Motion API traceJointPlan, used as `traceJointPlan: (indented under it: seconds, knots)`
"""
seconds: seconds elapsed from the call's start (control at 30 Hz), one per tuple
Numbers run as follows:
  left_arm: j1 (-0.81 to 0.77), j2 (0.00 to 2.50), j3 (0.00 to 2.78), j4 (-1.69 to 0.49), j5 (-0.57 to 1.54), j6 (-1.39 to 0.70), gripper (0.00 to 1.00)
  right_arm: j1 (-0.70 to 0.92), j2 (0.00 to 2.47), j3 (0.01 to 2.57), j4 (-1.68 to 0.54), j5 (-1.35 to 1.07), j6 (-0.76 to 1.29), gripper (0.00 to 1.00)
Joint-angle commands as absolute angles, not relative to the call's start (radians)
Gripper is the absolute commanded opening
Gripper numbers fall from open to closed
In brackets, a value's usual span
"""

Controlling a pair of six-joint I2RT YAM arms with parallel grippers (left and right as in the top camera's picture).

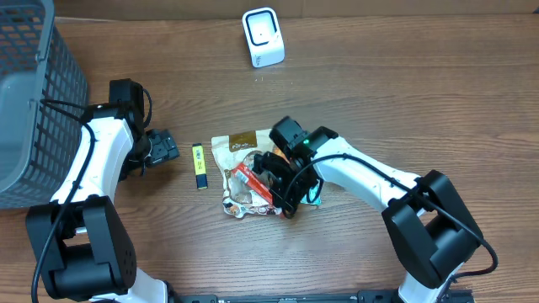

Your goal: Scan the item barcode

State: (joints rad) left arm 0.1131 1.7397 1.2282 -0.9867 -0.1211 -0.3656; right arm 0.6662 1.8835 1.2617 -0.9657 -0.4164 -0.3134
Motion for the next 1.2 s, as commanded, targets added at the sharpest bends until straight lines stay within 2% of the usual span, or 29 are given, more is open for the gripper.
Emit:
traceJointPlan:
  seconds: [0.0,0.27,0.4,0.47,0.6,0.87,1.17]
  knots:
    - [0.111,1.745,1.225,-0.985,-0.131,-0.355,1.0,0.661,1.874,1.412,-1.034,-0.388,-0.323,0.03]
    - [0.111,1.745,1.225,-0.982,-0.131,-0.355,1.0,0.659,1.874,1.845,-1.291,-0.171,-0.322,0.03]
    - [0.111,1.745,1.225,-0.982,-0.131,-0.355,1.0,0.644,1.874,2.058,-1.318,-0.02,-0.321,0.03]
    - [0.111,1.745,1.225,-0.982,-0.131,-0.355,0.99,0.635,1.874,2.165,-1.311,0.096,-0.382,0.03]
    - [0.111,1.745,1.225,-0.982,-0.131,-0.355,1.0,0.623,1.874,2.219,-1.183,0.335,-0.441,0.03]
    - [0.111,1.745,1.225,-0.982,-0.131,-0.355,1.0,0.577,1.964,2.213,-0.904,0.395,-0.646,0.03]
    - [0.111,1.745,1.225,-0.982,-0.131,-0.355,1.0,0.538,2.197,2.213,-0.617,0.586,-0.791,0.03]
